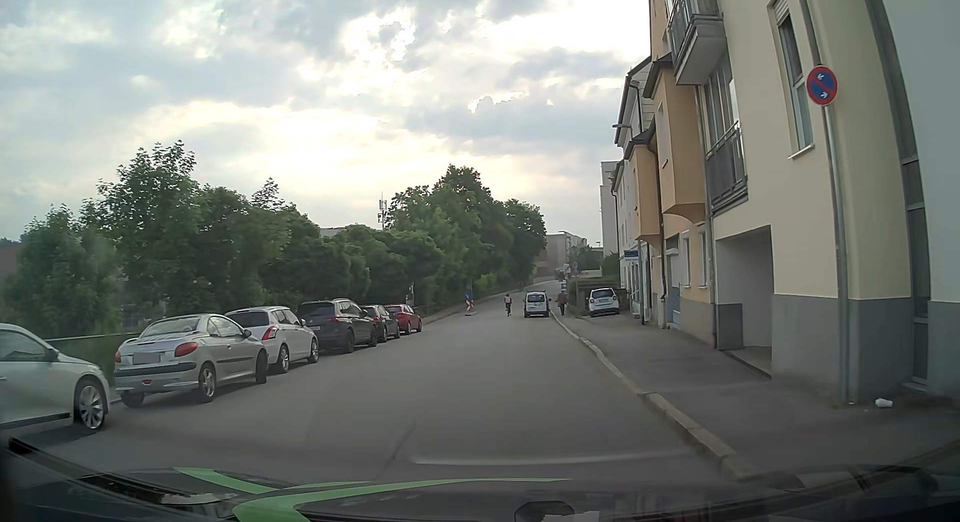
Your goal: Follow the waypoints while adhering to traffic rules and regulations
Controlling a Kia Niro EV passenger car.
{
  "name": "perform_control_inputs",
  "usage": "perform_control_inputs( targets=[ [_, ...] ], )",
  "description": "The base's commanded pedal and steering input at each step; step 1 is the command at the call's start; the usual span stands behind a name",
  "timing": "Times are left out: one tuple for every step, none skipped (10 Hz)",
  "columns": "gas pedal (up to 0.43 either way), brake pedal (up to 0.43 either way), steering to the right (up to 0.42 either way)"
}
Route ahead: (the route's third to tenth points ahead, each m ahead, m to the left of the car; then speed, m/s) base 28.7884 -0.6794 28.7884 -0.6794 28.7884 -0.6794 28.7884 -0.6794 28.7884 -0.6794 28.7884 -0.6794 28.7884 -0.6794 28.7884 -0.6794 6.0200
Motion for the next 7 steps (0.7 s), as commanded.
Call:
perform_control_inputs(
  targets=[
    [0.000,0.000,0.033],
    [0.000,0.000,0.035],
    [0.000,0.000,0.037],
    [0.000,0.000,0.037],
    [0.000,0.000,0.037],
    [0.000,0.000,0.037],
    [0.000,0.000,0.036]
  ],
)
